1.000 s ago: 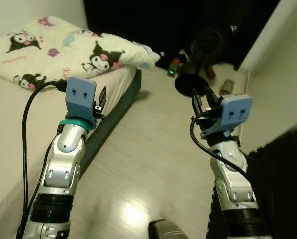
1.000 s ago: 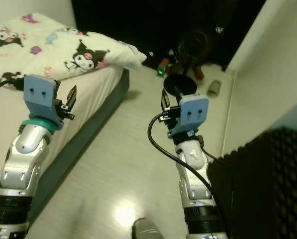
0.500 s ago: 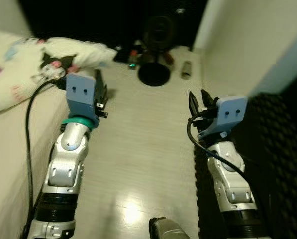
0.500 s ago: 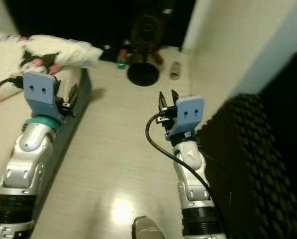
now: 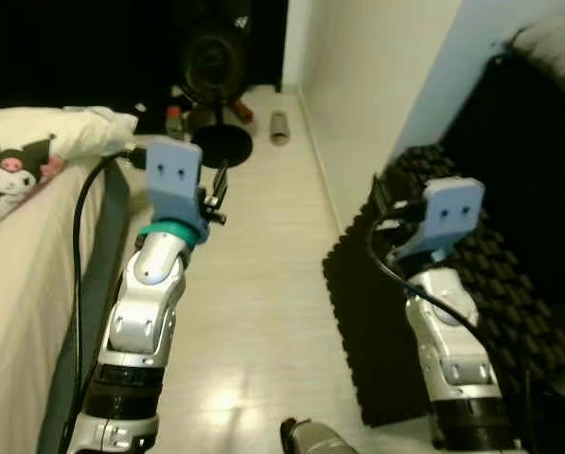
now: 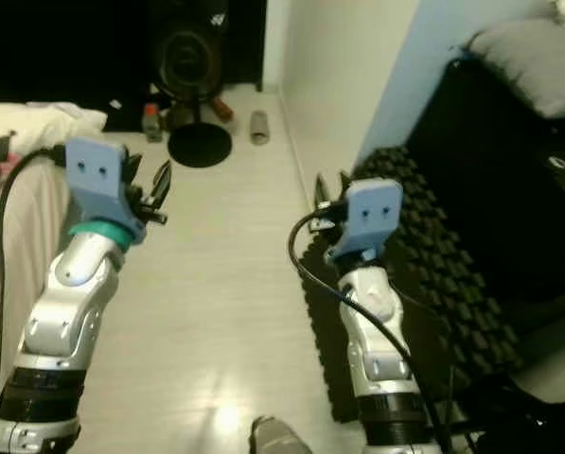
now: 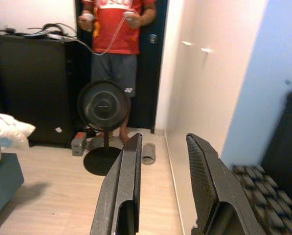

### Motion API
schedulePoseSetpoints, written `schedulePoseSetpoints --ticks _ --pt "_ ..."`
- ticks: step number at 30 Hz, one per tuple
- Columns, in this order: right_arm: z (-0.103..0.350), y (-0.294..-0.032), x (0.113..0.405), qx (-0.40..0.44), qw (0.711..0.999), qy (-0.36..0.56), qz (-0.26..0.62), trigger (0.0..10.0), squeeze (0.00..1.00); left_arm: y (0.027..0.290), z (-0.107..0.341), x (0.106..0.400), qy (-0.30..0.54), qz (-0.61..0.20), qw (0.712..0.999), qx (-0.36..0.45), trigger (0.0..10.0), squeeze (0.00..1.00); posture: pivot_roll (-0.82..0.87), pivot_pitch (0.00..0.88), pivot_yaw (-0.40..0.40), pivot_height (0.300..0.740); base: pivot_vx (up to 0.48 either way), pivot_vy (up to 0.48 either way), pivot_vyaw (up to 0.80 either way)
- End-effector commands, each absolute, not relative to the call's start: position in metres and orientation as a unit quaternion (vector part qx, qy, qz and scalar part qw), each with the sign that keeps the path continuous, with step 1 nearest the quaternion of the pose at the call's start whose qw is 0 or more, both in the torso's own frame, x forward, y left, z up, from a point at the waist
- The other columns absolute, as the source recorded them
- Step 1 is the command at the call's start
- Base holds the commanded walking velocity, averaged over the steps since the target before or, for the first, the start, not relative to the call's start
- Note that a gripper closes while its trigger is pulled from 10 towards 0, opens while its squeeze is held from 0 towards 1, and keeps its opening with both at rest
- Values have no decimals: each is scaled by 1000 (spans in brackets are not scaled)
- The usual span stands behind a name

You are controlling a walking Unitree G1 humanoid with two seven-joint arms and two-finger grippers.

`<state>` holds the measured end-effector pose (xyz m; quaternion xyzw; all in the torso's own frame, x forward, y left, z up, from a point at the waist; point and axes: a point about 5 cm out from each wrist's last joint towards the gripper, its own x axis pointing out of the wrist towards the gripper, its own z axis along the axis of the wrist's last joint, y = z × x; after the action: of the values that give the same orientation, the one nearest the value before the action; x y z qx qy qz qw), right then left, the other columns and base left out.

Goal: Clean up the room

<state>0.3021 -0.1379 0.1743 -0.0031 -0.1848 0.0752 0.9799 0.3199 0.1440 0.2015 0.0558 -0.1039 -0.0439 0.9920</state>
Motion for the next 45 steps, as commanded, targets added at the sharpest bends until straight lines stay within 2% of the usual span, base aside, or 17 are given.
schedulePoseSetpoints --ticks 1,5,22,33,45 --pt "170 -138 301 -5 982 -173 76 10000 0 144 197 319 -94 -44 993 54 10000 0 -81 57 30 723 0 0 -800" --pt "169 -138 301 -6 982 -171 75 10000 0 143 197 319 -96 -42 993 58 10000 0 -80 56 29 723 88 0 -800" --pt "156 -129 300 -3 984 -147 97 10000 0 145 189 317 -88 -36 993 73 10000 0 -77 54 25 723 477 0 0" --pt "151 -99 315 -15 979 -131 157 10000 0 166 171 303 -66 22 993 98 10000 0 20 54 -46 723 434 0 0" --pt "156 -89 322 -19 974 -135 182 10000 0 182 167 294 -61 66 991 98 10000 0 46 60 -73 723 387 0 0"
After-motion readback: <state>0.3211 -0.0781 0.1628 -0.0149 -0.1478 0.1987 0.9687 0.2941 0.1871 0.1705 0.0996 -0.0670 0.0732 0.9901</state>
